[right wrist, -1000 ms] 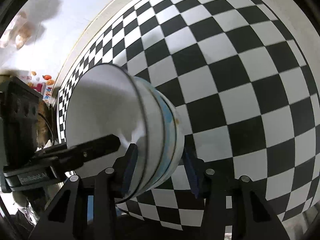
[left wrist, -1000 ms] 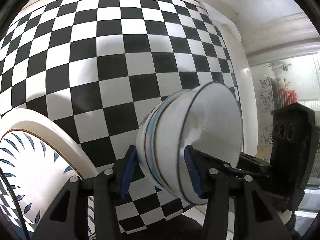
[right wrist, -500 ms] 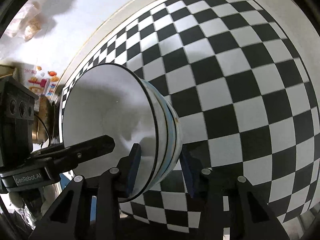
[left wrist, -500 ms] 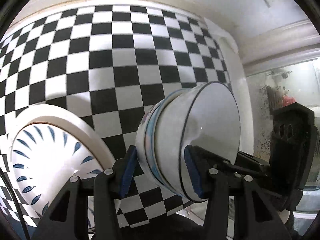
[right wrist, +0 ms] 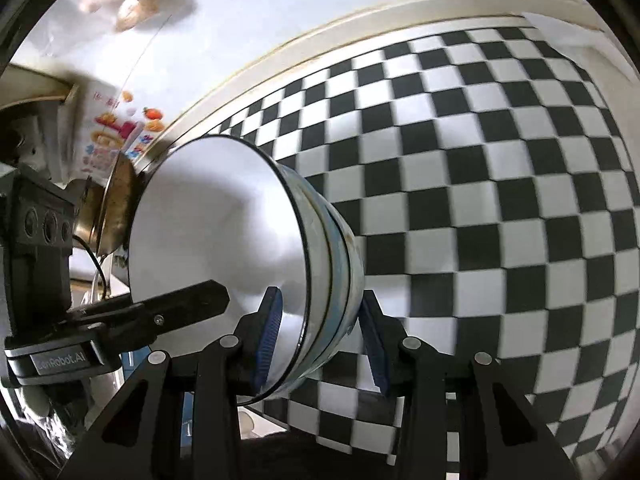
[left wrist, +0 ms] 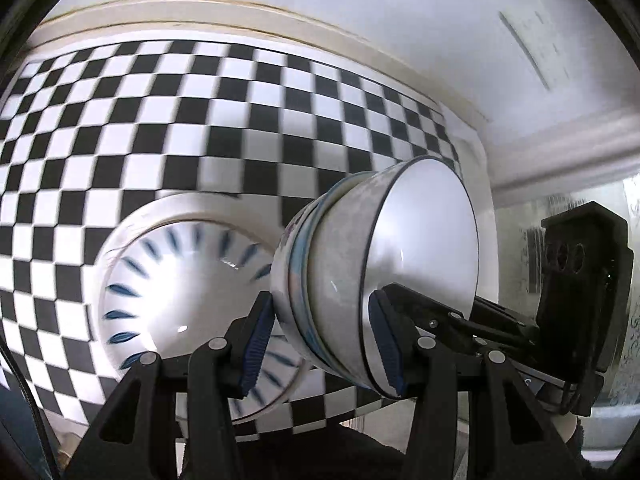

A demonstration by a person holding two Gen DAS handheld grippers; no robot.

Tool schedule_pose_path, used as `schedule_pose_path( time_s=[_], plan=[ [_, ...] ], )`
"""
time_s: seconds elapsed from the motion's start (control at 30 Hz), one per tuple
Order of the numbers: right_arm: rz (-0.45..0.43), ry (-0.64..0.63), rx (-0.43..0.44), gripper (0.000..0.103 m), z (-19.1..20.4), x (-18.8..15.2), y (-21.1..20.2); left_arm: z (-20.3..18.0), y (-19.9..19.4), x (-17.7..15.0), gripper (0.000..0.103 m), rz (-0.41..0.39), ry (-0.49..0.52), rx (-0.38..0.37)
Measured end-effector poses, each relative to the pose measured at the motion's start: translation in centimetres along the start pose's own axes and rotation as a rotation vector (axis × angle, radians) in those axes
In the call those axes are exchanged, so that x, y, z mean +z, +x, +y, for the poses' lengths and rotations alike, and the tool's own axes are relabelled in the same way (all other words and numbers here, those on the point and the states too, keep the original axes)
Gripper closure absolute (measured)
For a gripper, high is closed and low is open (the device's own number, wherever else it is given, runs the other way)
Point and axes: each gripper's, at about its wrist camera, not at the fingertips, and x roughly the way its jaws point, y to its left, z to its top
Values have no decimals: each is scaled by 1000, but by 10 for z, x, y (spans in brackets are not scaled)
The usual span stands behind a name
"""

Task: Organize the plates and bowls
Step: 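Lower the bowl stack onto the blue-leaf plate and open both grippers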

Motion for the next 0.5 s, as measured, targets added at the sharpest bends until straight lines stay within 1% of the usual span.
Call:
schedule_pose_path(
  time_s=[0.27, 0.5],
  plan=[
    [72, -110, 13, 61, 52, -1, 43, 60, -10, -18, 58, -23, -109, 34],
    [124, -177, -6, 61, 80, -11, 82, 93, -6, -31, 58, -26, -157, 51]
  ],
)
